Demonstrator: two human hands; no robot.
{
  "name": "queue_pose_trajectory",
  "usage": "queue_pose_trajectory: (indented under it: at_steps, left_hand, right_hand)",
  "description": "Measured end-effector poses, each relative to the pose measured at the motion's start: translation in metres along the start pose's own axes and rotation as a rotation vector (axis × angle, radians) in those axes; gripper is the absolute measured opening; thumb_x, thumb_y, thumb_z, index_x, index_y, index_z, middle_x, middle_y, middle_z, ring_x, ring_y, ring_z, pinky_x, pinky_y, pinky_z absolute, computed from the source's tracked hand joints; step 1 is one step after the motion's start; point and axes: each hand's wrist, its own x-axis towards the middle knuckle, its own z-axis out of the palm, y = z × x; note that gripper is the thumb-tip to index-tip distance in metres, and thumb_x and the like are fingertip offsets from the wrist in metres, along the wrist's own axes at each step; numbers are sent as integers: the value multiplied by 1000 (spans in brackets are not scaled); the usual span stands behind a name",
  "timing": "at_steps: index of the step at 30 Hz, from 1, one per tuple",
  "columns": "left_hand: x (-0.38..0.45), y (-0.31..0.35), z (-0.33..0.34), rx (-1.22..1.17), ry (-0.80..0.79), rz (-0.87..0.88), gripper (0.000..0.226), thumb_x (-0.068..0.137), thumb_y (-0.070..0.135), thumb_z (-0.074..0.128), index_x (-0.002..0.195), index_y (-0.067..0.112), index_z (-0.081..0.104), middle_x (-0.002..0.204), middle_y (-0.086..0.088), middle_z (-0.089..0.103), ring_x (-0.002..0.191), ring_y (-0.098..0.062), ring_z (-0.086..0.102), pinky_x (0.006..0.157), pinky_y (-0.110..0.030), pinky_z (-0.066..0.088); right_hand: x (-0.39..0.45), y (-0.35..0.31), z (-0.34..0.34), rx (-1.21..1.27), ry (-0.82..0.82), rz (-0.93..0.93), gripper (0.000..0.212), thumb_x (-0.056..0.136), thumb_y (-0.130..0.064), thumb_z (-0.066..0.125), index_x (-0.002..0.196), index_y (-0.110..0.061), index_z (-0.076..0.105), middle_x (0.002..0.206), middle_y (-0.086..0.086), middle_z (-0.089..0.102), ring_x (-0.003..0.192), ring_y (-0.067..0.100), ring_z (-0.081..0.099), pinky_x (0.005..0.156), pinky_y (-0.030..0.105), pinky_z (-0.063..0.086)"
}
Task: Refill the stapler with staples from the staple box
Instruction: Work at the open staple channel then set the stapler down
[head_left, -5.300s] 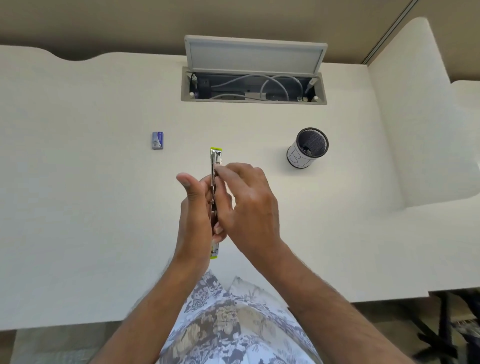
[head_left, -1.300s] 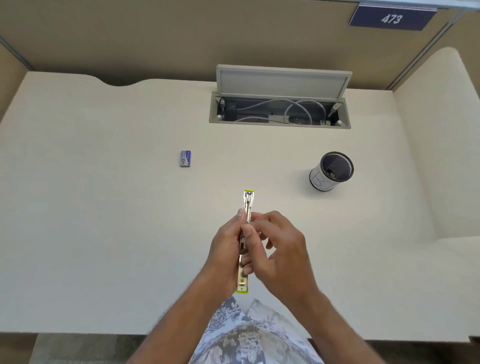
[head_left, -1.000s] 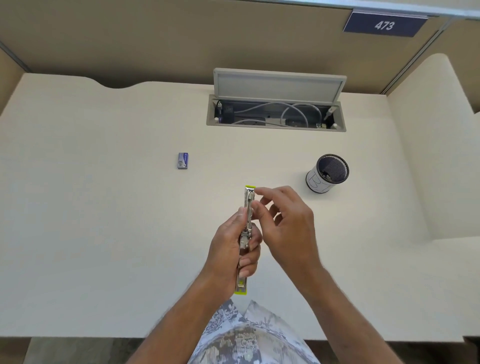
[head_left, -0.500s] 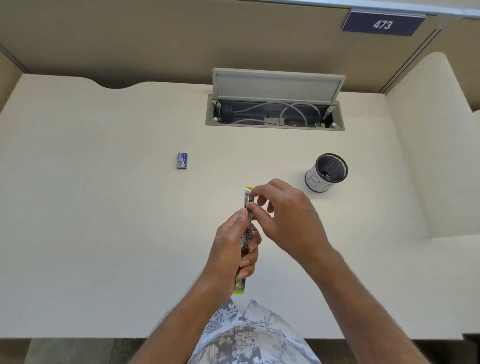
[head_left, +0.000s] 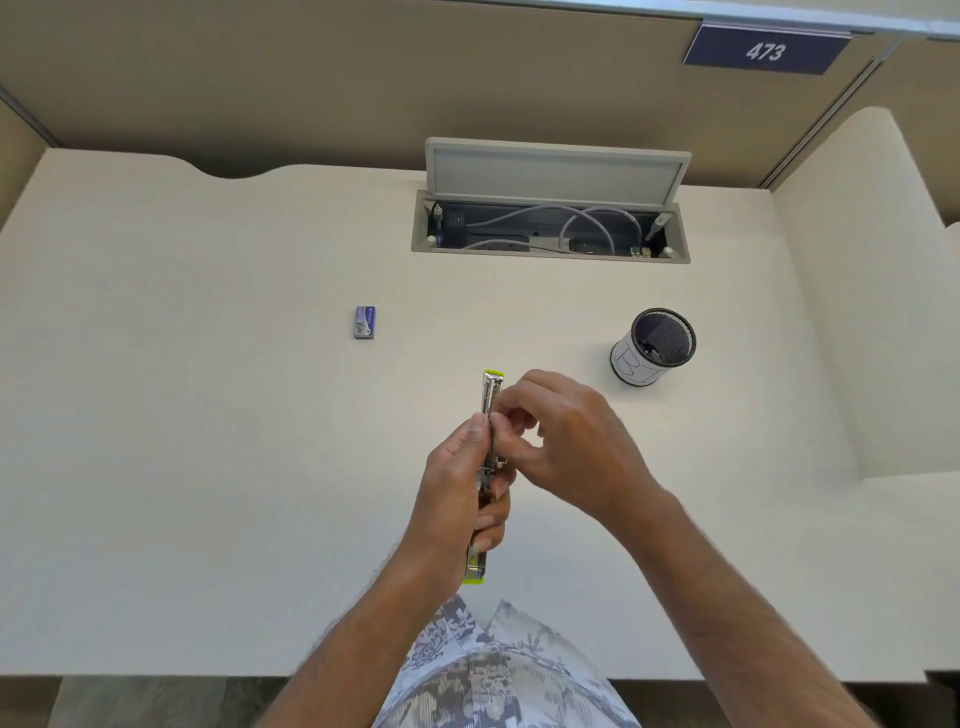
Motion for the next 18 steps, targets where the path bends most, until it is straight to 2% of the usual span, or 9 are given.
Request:
queue_pose_trajectory:
  at_steps: [2, 4, 8, 11, 13, 15, 16, 18]
  left_hand:
    - [-1, 0, 0, -10, 6, -10, 44, 111, 46, 43, 114, 5, 61, 60, 0, 46, 35, -7, 26, 34, -14, 24]
    - [0, -2, 0, -6, 8, -6, 44, 111, 46, 44, 110, 4, 59, 60, 0, 46, 35, -7, 26, 34, -14, 23]
    - [-1, 0, 1, -1, 0, 7, 41, 111, 45, 43, 84, 19, 62, 62, -1, 45, 36, -8, 26, 34, -15, 24]
    - [1, 0, 2, -8, 4, 10, 49, 111, 44, 42, 73, 28, 68, 61, 0, 44, 35, -8, 25, 34, -15, 24]
    - [3, -2, 1, -12, 0, 11, 47, 111, 44, 42, 82, 25, 73, 61, 0, 43, 35, -8, 23, 35, -15, 23]
    - [5, -4, -2, -28, -2, 6, 41, 111, 44, 43, 102, 19, 74, 61, 1, 44, 35, -8, 24, 35, -14, 24]
    - [7, -5, -3, -42, -6, -1, 41, 110, 45, 44, 110, 15, 72, 61, 1, 44, 35, -8, 24, 34, -14, 25]
    - [10, -7, -3, -58, -19, -16, 48, 104, 51, 50, 118, 8, 66, 61, 2, 44, 34, -8, 25, 34, -14, 26]
  right_hand:
    - [-1, 3, 2, 51, 42, 10, 7, 90, -12, 69, 84, -9, 70, 77, -2, 64, 68, 7, 53, 67, 17, 46]
    - [-3, 4, 4, 55, 72, 15, 7, 91, -11, 69, 84, -8, 70, 76, -2, 65, 66, 6, 52, 67, 15, 45]
    - [-5, 6, 8, 137, 154, 36, 5, 91, -8, 70, 86, -9, 71, 78, -2, 68, 64, 11, 60, 61, 24, 51]
    - [-7, 8, 10, 312, 213, 182, 7, 90, -7, 71, 87, -13, 72, 80, -6, 73, 66, 10, 71, 54, 18, 47]
    - [-8, 9, 12, 486, 231, 309, 8, 92, -9, 69, 87, -16, 71, 78, -5, 74, 68, 9, 77, 50, 15, 45]
    - [-8, 15, 15, 597, 257, 417, 9, 91, -13, 68, 86, -19, 71, 78, -2, 75, 63, 11, 74, 46, 27, 49]
    - [-7, 21, 16, 605, 274, 465, 8, 90, -15, 68, 86, -21, 71, 78, -3, 75, 61, 17, 70, 49, 34, 51]
    - [-2, 43, 15, 561, 313, 555, 8, 90, -15, 68, 86, -22, 72, 75, -5, 73, 61, 18, 64, 54, 35, 53]
